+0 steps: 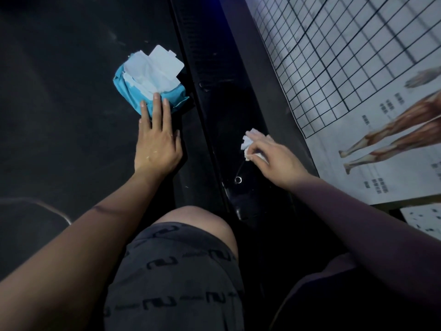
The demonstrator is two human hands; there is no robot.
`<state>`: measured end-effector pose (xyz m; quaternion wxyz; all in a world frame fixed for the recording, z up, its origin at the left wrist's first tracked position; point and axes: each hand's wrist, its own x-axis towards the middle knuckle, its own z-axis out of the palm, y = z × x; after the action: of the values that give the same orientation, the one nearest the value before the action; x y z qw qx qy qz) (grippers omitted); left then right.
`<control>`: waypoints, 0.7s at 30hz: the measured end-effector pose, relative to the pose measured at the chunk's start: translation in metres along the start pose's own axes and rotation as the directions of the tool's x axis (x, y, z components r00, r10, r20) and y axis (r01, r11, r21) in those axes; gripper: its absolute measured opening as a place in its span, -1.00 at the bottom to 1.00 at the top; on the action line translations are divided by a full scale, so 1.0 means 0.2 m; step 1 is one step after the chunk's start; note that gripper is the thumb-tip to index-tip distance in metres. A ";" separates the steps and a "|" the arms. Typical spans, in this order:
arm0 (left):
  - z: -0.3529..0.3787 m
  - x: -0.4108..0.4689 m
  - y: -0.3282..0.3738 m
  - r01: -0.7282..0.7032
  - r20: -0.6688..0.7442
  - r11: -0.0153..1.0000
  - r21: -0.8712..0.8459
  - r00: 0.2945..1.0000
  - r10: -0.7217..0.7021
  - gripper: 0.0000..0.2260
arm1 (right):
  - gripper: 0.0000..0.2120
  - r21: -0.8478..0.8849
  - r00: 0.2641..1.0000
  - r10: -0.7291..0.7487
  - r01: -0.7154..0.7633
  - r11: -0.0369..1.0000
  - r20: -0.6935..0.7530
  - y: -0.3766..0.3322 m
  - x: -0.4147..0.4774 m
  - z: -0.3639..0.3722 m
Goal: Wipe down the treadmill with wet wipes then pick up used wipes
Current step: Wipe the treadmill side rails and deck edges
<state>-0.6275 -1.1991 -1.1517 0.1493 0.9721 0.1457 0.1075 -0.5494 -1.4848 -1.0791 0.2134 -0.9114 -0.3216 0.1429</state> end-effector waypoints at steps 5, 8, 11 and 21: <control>0.00 0.00 0.00 0.001 -0.002 1.000 0.002 1.000 -0.001 -0.35 | -0.67 -0.072 0.995 0.064 -0.059 0.996 0.072 -0.07 -0.13 0.02; 0.00 0.00 0.00 0.004 -0.004 1.000 -0.015 1.000 -0.004 -0.35 | -0.48 -0.061 0.963 -0.037 0.055 0.997 0.269 -0.12 -0.19 0.06; -0.01 0.00 0.00 0.007 -0.006 0.999 -0.038 1.000 -0.007 -0.35 | -0.34 -0.153 0.833 -0.167 0.287 0.946 0.527 -0.12 -0.21 0.09; 0.00 0.00 0.00 0.010 -0.027 0.995 -0.100 1.000 -0.013 -0.36 | -0.35 -0.316 0.912 -0.140 0.272 0.909 0.385 -0.09 0.29 0.04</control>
<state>-0.6287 -1.1984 -1.1518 0.1964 0.9609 0.1477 0.1273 -0.5183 -1.4321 -1.0843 -0.0055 -0.8544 -0.4713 0.2188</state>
